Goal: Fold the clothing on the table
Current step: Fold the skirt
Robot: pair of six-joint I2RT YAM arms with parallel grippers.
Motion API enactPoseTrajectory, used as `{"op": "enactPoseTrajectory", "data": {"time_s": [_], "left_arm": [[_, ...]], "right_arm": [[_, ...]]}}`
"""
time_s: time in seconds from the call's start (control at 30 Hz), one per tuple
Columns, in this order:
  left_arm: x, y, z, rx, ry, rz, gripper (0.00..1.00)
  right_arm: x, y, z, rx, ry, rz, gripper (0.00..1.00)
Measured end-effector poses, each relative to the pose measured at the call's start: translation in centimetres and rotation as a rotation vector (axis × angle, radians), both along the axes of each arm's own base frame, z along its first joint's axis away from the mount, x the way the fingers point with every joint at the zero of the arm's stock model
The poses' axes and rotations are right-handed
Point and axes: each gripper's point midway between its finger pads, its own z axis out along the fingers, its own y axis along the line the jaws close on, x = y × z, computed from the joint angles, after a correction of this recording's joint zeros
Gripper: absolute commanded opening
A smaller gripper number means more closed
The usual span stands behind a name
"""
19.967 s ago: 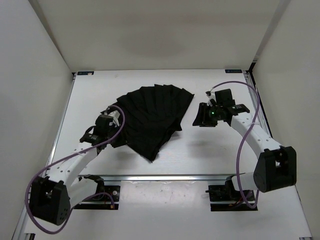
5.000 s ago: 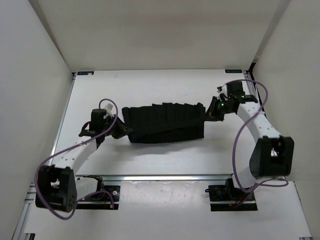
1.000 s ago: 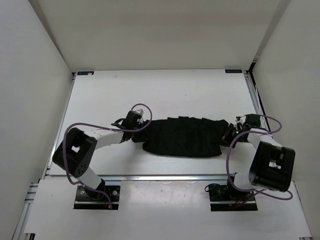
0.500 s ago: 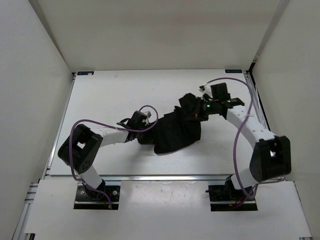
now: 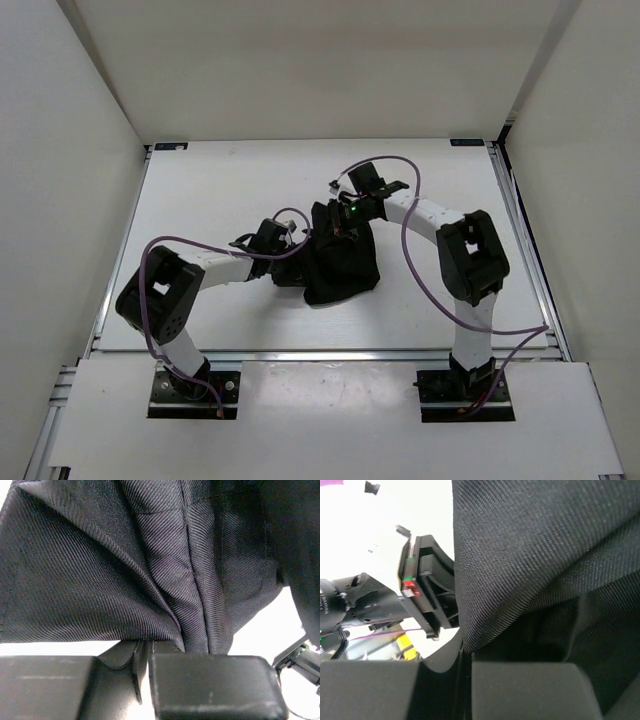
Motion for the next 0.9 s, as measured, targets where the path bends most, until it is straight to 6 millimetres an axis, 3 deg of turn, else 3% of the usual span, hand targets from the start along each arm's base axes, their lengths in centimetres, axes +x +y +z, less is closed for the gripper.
{"op": "enactPoseTrajectory", "data": {"time_s": [0.13,0.2,0.3,0.37,0.47,0.53,0.67,0.73,0.77,0.83,0.9], "left_arm": [[0.5,0.6,0.0,0.000,0.001,0.021,0.16],[0.8,0.9,0.0,0.000,0.001,0.033,0.16],[1.1,1.2,0.0,-0.001,0.002,0.045,0.16],[1.2,1.4,0.0,-0.001,0.003,0.052,0.18],[1.7,2.1,0.1,0.005,0.005,0.075,0.18],[2.5,3.4,0.2,0.036,-0.004,0.108,0.19],[4.5,9.0,1.3,0.156,-0.063,0.232,0.19],[5.1,11.7,2.8,0.209,-0.105,0.291,0.16],[5.4,12.7,3.9,0.220,-0.129,0.315,0.14],[5.9,12.8,6.3,0.202,-0.182,0.327,0.11],[6.6,10.5,9.2,0.123,-0.241,0.288,0.08]], "right_arm": [[-0.8,1.6,-0.6,0.036,0.052,0.048,0.06],[-1.6,1.9,-1.1,0.046,0.096,0.068,0.33],[-2.5,2.3,-1.3,0.087,0.164,0.097,0.53],[-2.9,2.4,-0.9,0.121,0.201,0.110,0.54],[-3.3,2.1,0.4,0.195,0.221,0.125,0.51],[-3.3,1.3,2.0,0.226,0.215,0.113,0.41],[-1.5,-1.8,6.8,0.286,0.097,0.048,0.16],[-0.8,-3.5,8.7,0.303,0.030,0.011,0.02],[-0.4,-4.5,9.3,0.304,0.003,-0.011,0.00],[0.2,-5.7,9.2,0.290,-0.016,-0.048,0.00],[0.5,-6.2,8.0,0.258,-0.001,-0.070,0.00]]}}
